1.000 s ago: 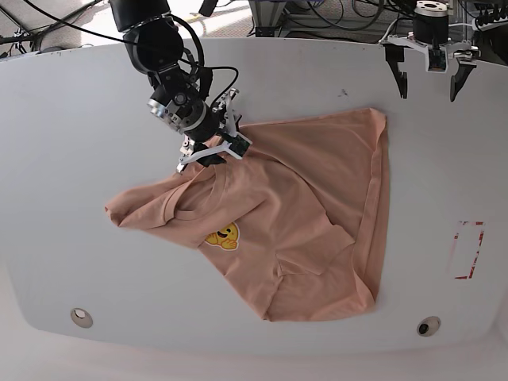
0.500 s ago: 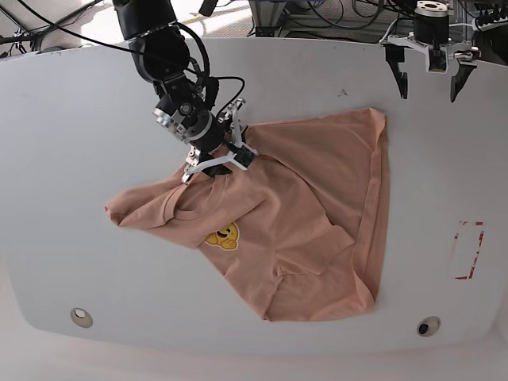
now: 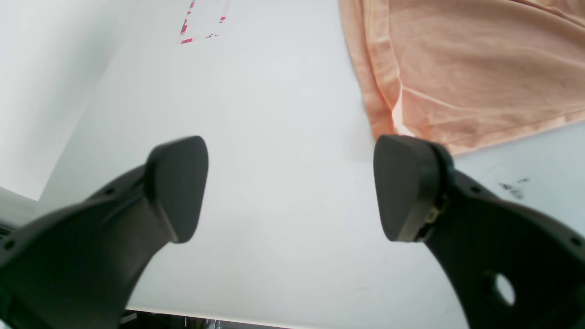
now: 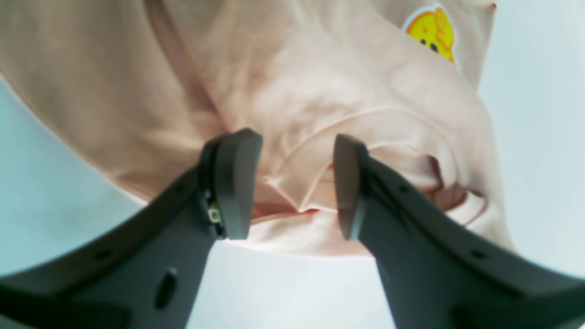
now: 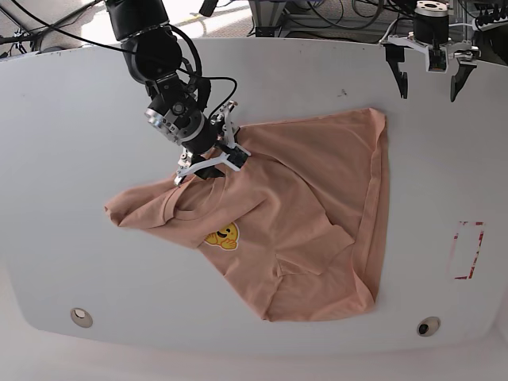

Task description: Fold the T-shirt properly

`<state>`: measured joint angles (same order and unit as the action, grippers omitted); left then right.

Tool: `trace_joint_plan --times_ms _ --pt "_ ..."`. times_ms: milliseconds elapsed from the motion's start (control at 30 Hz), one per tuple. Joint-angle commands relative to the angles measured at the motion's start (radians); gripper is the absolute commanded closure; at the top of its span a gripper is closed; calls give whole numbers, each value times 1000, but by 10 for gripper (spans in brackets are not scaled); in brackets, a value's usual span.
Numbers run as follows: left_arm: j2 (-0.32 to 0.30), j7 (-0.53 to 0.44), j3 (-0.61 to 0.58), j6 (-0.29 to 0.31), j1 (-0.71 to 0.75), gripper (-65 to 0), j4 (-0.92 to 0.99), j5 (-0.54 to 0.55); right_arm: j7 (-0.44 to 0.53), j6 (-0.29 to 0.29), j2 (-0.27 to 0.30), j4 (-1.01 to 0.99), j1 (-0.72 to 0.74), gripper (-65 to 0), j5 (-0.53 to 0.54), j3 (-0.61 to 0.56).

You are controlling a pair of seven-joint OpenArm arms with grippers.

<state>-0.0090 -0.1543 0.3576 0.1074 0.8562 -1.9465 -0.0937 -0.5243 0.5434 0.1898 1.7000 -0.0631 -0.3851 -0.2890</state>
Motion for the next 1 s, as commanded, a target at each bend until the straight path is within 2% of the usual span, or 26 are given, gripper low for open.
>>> trace_joint_plan --times_ms 0,300,967 --pt "-3 -28 5 -7 11 -531 -15 2 16 -3 3 13 6 -270 5 1" --pt "-1 -28 4 -7 10 -531 -14 2 19 -9 1 -8 -13 -270 5 1" --pt "-7 -28 4 -7 10 -531 -14 2 17 -10 3 -74 82 -270 5 1"
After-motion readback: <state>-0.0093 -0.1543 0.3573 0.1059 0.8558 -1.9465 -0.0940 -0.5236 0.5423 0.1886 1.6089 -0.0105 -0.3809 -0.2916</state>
